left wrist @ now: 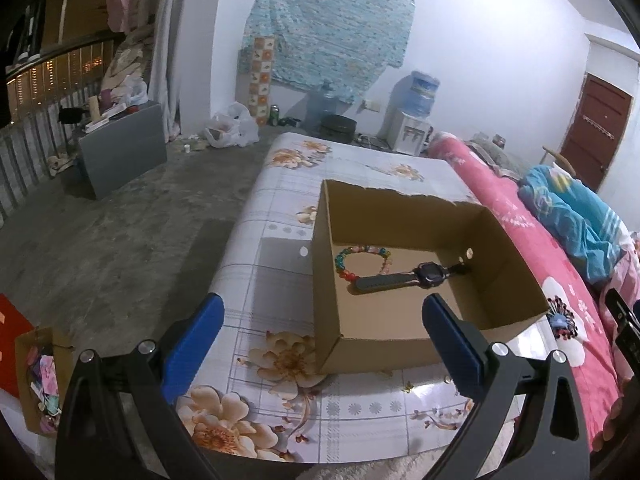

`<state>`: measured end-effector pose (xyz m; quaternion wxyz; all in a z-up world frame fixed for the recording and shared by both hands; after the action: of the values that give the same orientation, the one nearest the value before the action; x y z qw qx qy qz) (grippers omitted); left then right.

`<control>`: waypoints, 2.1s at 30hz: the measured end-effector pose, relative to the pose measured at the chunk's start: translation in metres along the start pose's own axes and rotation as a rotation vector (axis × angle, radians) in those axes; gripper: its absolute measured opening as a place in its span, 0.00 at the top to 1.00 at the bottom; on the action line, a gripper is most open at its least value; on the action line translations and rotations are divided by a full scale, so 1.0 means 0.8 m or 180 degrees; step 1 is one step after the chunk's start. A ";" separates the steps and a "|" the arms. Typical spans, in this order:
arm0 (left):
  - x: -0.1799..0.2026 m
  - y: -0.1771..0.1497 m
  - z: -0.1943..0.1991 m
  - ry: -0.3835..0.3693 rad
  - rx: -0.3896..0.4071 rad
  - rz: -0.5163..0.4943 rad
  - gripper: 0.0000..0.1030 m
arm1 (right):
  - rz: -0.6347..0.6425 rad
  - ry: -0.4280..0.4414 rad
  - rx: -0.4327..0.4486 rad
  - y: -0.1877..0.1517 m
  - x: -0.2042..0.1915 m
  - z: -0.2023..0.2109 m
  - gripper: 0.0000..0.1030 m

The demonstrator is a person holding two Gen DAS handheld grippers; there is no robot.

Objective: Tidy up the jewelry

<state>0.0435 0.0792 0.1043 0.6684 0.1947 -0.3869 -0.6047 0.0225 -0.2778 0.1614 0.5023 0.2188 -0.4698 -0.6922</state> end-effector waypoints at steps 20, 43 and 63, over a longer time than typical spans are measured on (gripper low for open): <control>0.000 -0.007 -0.016 -0.0110 0.0001 -0.0076 0.05 | -0.0064 0.0050 0.0118 0.002 -0.004 0.011 0.08; -0.036 -0.005 -0.041 -0.0669 0.0065 0.0144 0.05 | -0.0203 0.0893 -0.0133 -0.023 -0.033 -0.018 0.08; -0.045 -0.068 -0.060 -0.0852 -0.0149 -0.0435 0.05 | 0.0156 0.1041 -0.0538 -0.116 -0.019 -0.022 0.08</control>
<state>0.0448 0.0932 0.0250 0.5725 0.1226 -0.4442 -0.6782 -0.0032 -0.2663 0.0702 0.6052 0.2740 -0.3272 -0.6720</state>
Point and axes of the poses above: each gripper's, at about its wrist camera, not at the fingertips, and z roughly against the way its jaws point, x to its right, y to its top, the point moved 1 cm from there along -z, roughly the way its jaws point, and after that the axes turned 10 degrees about -y, right-handed, at the moved point
